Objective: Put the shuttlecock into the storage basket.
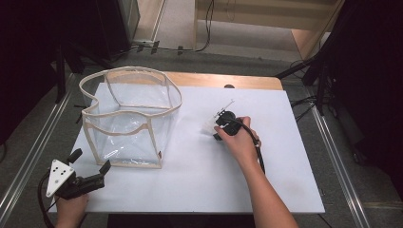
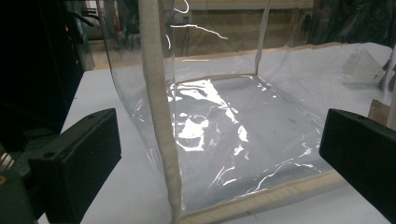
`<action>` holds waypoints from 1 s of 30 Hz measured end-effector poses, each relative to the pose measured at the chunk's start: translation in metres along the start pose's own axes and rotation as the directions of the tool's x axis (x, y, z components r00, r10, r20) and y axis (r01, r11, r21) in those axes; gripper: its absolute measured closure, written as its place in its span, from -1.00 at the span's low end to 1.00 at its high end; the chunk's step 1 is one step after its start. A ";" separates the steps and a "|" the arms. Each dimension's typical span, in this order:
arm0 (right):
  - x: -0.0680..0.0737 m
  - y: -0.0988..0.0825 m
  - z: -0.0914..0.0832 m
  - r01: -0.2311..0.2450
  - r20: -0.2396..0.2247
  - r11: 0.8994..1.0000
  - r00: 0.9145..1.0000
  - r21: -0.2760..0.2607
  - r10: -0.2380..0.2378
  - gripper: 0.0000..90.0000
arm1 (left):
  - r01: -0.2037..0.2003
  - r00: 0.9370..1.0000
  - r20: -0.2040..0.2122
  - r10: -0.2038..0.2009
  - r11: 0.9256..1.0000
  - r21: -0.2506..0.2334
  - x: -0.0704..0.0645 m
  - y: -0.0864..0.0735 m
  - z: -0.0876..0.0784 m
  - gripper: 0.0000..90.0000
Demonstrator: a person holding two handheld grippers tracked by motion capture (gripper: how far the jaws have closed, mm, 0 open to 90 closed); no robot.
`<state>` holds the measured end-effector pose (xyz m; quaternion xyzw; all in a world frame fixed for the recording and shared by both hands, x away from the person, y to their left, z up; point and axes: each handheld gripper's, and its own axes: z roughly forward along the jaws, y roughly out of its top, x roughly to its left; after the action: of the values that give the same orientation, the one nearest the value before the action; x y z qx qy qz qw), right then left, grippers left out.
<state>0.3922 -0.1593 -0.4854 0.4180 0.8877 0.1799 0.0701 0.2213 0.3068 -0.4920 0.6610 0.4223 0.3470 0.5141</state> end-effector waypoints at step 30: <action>-0.007 0.015 -0.034 0.033 -0.037 0.999 0.999 -0.039 -0.035 0.39 | -0.004 1.000 -0.003 0.004 1.000 0.000 0.000 0.000 0.000 -1.00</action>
<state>0.3979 -0.1649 -0.4482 0.3979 0.8922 0.2037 0.0644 0.2216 0.3064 -0.4920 0.6615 0.4216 0.3491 0.5126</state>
